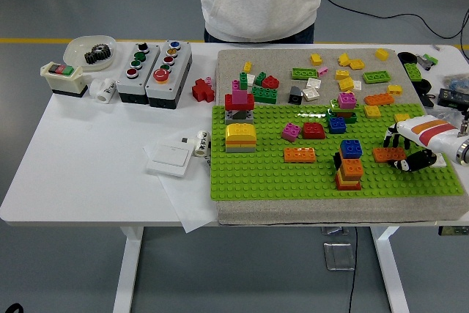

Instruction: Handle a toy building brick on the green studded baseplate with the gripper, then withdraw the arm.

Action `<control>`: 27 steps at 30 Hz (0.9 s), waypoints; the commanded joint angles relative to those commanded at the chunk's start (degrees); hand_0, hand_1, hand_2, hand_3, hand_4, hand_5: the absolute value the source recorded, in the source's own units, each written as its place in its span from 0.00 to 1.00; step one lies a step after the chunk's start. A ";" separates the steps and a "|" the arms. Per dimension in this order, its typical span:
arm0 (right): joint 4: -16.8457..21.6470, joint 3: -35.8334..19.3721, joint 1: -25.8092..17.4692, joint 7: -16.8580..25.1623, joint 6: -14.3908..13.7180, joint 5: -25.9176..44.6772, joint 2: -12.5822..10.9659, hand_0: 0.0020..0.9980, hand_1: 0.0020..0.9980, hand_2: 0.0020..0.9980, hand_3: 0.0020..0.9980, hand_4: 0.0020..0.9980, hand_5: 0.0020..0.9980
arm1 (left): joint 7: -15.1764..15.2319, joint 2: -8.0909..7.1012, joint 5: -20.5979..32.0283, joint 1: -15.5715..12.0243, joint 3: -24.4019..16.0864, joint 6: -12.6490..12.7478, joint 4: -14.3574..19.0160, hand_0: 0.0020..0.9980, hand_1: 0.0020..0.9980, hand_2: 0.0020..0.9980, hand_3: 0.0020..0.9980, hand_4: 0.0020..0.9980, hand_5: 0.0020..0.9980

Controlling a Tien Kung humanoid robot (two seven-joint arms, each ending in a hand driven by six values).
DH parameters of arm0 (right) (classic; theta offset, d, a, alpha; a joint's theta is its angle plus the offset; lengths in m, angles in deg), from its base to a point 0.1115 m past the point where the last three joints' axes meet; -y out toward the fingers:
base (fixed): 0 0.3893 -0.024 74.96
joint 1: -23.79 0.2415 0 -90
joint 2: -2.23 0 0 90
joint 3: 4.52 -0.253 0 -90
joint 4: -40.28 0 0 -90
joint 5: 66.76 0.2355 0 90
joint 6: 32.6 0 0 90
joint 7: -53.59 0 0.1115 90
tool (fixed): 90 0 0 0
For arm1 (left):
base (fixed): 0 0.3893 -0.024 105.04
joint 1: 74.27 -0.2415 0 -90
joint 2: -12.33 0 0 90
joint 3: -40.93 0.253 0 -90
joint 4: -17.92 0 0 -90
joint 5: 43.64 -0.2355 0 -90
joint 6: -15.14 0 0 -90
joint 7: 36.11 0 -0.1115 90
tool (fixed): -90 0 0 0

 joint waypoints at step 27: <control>0.70 -1.33 -1.07 0.86 -1.29 -0.24 -0.60 0.27 0.37 0.48 0.51 0.67 0.33 | 0.09 -0.05 -0.17 0.07 -0.02 -0.24 0.02 0.56 0.64 0.70 0.62 0.64 0.76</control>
